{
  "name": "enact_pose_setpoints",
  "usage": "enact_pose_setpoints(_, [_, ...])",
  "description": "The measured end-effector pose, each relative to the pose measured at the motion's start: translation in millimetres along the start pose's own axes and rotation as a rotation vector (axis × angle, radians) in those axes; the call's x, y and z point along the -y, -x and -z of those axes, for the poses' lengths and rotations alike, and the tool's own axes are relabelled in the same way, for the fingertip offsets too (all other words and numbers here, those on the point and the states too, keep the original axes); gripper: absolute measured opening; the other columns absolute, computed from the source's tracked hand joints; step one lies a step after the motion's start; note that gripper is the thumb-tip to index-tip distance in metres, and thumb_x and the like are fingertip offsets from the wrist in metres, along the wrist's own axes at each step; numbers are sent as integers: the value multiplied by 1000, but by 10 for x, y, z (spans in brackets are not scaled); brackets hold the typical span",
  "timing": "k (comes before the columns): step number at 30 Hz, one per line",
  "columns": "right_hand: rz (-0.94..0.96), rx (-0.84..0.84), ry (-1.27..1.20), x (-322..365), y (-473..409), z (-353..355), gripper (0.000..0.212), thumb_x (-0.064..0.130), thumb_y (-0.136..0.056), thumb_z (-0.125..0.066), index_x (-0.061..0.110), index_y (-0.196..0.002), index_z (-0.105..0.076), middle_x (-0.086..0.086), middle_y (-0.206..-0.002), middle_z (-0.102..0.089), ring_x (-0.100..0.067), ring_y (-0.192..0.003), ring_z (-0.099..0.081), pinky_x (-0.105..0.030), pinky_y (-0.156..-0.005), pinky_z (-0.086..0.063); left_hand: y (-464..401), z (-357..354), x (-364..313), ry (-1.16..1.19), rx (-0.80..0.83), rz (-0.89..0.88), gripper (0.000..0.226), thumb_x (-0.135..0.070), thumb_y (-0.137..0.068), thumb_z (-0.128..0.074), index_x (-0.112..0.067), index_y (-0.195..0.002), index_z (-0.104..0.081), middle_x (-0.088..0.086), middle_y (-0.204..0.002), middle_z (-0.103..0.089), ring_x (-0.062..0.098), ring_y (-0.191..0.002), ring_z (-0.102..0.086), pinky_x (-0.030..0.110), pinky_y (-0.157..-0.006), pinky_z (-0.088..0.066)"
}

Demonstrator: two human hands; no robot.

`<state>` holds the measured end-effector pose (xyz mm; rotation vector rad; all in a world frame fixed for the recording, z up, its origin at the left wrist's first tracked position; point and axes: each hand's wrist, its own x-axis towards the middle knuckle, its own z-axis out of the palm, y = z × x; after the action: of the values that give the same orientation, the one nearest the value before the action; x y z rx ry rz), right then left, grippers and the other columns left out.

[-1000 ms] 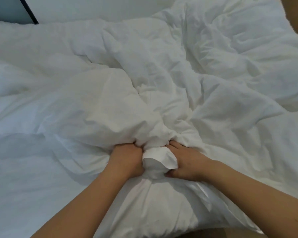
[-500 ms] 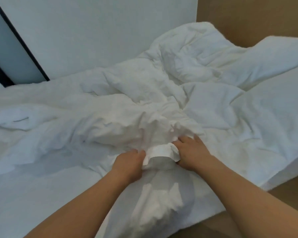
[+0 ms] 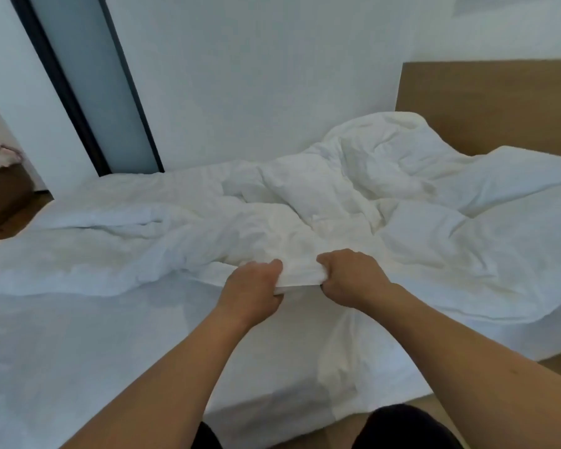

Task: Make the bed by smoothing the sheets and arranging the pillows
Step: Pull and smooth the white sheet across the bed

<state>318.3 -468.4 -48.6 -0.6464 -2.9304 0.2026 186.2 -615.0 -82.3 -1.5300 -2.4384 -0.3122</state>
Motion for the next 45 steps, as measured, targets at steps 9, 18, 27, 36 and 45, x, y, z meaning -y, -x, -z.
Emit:
enact_pose_setpoints(9, [-176, -30, 58, -184, -129, 299, 16, 27, -82, -53, 22, -96, -46, -1, -99, -60, -25, -86, -57, -32, -68, -42, -474, -74, 417, 105, -26, 251, 32, -19, -82, -53, -15, -112, -46, 9, -99, -57, 32, -90, -55, 33, -64, -37])
enact_pose_setpoints(18, [-159, 213, 47, 540, -798, -735, 29, 26, -84, -56, 19, -110, -45, -4, -111, -59, -27, -97, -60, -31, -72, -40, -557, -863, 878, 447, 168, 114, 21, -21, -82, -52, -25, -97, -39, 5, -80, -63, 30, -73, -59, 36, -57, -43])
enact_pose_setpoints(27, [-313, 25, -209, 178, -895, -368, 18, 15, -76, -55, 30, -87, -54, 5, -85, -63, -23, -81, -59, -29, -63, -41, -524, -1131, 1785, 145, 181, 234, 31, -26, -86, -53, -23, -117, -57, 9, -106, -68, 35, -96, -64, 39, -80, -49])
enact_pose_setpoints(36, [-144, 18, -92, 1748, -603, -774, 66, 42, -76, -64, 24, -134, -37, -2, -123, -56, -27, -106, -58, -34, -86, -44, 246, 504, 1934, -92, -46, 31, 23, -41, -93, -47, -19, -90, -48, 10, -87, -67, 34, -81, -62, 33, -63, -30])
enact_pose_setpoints(45, [-238, -387, -195, 2392, -420, -101, 16, 11, -78, -50, 22, -87, -42, 2, -80, -51, -23, -71, -50, -30, -63, -37, 1411, 669, 2376, -40, -86, 163, 30, -31, -77, -61, -17, -103, -54, 5, -93, -57, 31, -81, -56, 36, -63, -42])
